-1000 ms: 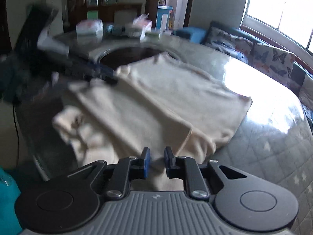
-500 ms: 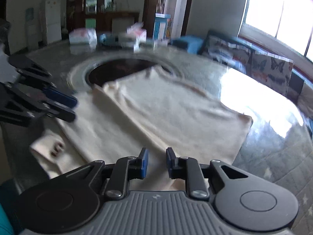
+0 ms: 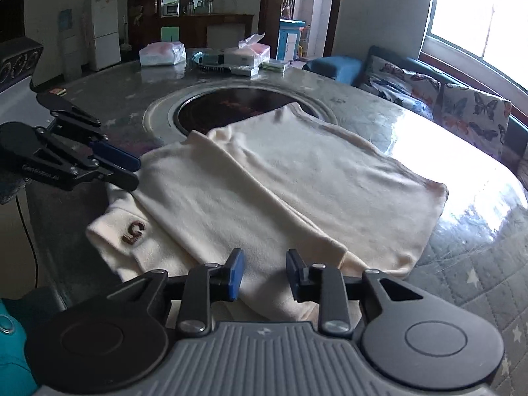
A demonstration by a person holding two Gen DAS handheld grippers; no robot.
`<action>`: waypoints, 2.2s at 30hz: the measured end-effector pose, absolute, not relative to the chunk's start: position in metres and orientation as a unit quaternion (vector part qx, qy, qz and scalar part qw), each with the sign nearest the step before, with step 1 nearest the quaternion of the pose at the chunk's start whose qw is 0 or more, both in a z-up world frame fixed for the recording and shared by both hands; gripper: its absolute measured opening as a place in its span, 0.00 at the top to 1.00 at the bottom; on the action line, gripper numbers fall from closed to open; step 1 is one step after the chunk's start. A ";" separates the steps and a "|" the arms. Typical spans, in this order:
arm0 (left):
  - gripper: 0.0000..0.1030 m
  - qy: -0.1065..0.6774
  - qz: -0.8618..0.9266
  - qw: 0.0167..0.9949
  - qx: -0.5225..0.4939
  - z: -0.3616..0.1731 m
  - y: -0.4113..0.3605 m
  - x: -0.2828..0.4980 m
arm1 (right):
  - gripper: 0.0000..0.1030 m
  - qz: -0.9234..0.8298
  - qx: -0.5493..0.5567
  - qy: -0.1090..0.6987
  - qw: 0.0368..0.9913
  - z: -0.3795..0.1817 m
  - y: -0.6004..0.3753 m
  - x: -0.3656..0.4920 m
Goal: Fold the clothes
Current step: 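Grasp the shirt hem with the left gripper while the right gripper grasps the hem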
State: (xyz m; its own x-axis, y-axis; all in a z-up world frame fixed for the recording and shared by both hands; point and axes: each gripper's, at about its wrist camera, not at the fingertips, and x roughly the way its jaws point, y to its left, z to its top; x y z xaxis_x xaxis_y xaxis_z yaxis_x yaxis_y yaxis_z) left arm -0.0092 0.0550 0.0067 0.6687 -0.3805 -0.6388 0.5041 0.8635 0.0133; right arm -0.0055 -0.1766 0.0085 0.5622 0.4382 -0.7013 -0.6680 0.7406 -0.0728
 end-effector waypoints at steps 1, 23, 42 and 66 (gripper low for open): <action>0.70 0.319 -0.253 0.907 0.112 0.008 0.053 -0.015 | 0.73 0.322 -0.167 0.340 0.868 0.011 -0.177 -0.008; 0.85 0.205 -0.332 0.866 0.314 -0.023 -0.001 -0.048 | 0.58 0.334 -0.207 0.349 0.851 0.024 -0.187 -0.043; 0.86 0.271 -0.314 0.897 0.150 0.008 0.014 0.026 | 0.67 0.358 -0.269 0.297 0.843 0.001 -0.158 -0.044; 0.90 0.197 -0.255 0.908 0.268 -0.010 0.029 -0.044 | 0.91 0.351 -0.134 0.305 0.875 0.027 -0.180 -0.024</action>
